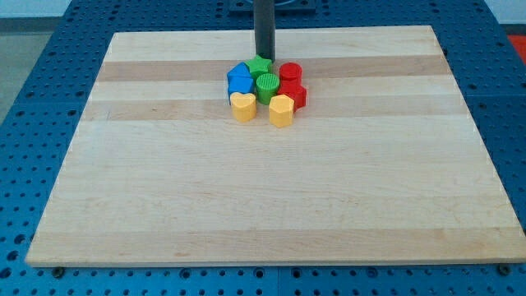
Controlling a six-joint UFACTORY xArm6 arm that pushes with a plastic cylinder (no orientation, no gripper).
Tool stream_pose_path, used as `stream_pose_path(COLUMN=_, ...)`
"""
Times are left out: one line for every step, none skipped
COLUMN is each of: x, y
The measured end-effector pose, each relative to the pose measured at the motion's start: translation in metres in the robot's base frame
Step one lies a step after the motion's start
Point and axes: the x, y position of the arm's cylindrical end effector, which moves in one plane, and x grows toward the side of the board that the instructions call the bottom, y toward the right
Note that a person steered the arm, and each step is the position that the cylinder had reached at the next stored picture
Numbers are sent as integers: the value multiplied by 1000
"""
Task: Adjust all the blocks close to each other
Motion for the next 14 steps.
stream_pose_path(x=11, y=1)
stream_pose_path(x=16, y=1)
stream_pose_path(x=13, y=8)
stream_pose_path(x=-6, y=37)
stream_pose_path(x=-6, y=80)
stream_pose_path(x=20, y=83)
stream_pose_path(x=32, y=78)
stream_pose_path(x=38, y=70)
stream_pose_path(x=38, y=70)
stream_pose_path(x=38, y=74)
stream_pose_path(x=38, y=109)
stream_pose_path(x=77, y=130)
stream_pose_path(x=102, y=130)
stream_pose_path(x=101, y=127)
